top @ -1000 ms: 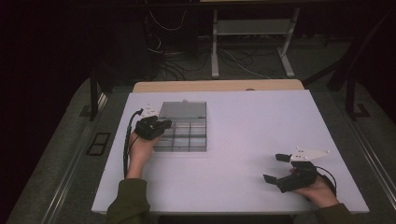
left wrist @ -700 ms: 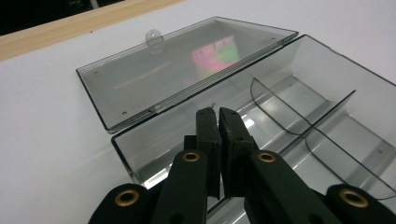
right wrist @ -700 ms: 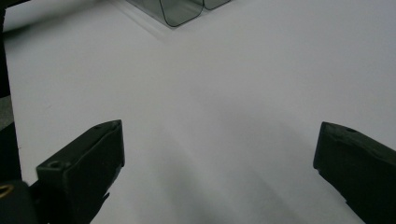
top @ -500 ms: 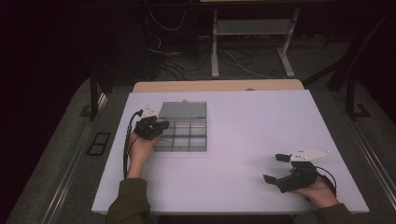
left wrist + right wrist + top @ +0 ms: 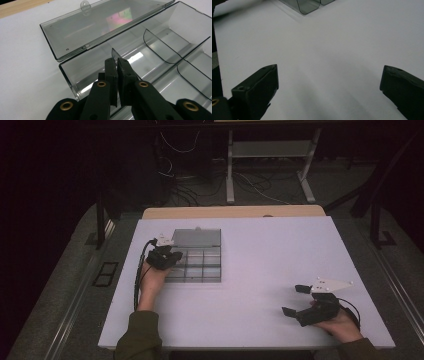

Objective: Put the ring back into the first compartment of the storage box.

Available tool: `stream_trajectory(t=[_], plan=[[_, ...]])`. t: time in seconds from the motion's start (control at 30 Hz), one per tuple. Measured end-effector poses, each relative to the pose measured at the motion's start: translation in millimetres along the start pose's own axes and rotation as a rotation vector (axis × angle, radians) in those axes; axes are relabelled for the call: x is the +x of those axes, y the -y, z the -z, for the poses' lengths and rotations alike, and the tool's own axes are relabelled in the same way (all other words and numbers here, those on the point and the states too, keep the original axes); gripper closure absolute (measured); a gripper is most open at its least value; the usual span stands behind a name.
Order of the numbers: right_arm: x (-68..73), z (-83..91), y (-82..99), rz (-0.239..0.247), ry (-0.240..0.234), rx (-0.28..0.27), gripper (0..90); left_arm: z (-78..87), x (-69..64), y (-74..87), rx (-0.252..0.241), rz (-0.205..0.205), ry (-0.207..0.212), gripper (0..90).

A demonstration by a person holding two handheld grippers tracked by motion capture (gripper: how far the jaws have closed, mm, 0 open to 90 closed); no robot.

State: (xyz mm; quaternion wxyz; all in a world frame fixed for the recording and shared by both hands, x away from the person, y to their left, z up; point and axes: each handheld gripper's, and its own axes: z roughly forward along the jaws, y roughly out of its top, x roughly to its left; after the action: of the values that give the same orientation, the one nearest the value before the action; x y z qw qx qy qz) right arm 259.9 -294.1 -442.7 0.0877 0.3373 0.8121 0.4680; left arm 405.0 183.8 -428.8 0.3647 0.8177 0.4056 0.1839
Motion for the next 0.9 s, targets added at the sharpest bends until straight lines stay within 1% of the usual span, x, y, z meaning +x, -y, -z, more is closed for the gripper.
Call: stream_trajectory(t=[0.07,0.27,0.33,0.43,0.5,0.6,0.7,0.8,0.9], plan=[[-0.1,-0.1,0.1,0.001,0.0,0.0,1.7,-0.8,0.3,0.3,0.007,-0.004,-0.001,85.6],[0.1,0.2,0.0,0.001,0.0,0.0,1.7,-0.6,0.0,0.0,0.005,-0.004,-0.001,83.0],[0.1,0.1,0.0,0.001,0.0,0.0,1.7,-0.3,-0.2,0.0,-0.002,0.004,0.002,81.8],[0.0,0.1,0.0,0.002,0.0,0.0,1.7,0.5,0.5,-0.4,-0.011,0.002,0.001,79.4],[-0.1,0.2,0.0,0.003,0.0,-0.001,1.7,1.3,0.4,-0.7,-0.014,0.008,-0.003,78.3],[0.0,0.2,0.0,0.003,0.0,0.0,1.7,2.6,0.6,-1.2,-0.026,0.011,-0.001,74.5],[0.3,0.3,-0.1,-0.001,0.001,-0.001,1.7,4.0,0.5,-1.7,-0.038,0.013,0.004,71.2],[0.0,0.6,-0.1,0.001,0.0,-0.001,1.7,6.4,-0.2,-2.5,-0.056,0.024,0.014,67.6],[0.2,0.6,-0.1,-0.001,-0.002,-0.002,1.7,9.8,-0.4,-3.4,-0.078,0.04,0.035,63.8]])
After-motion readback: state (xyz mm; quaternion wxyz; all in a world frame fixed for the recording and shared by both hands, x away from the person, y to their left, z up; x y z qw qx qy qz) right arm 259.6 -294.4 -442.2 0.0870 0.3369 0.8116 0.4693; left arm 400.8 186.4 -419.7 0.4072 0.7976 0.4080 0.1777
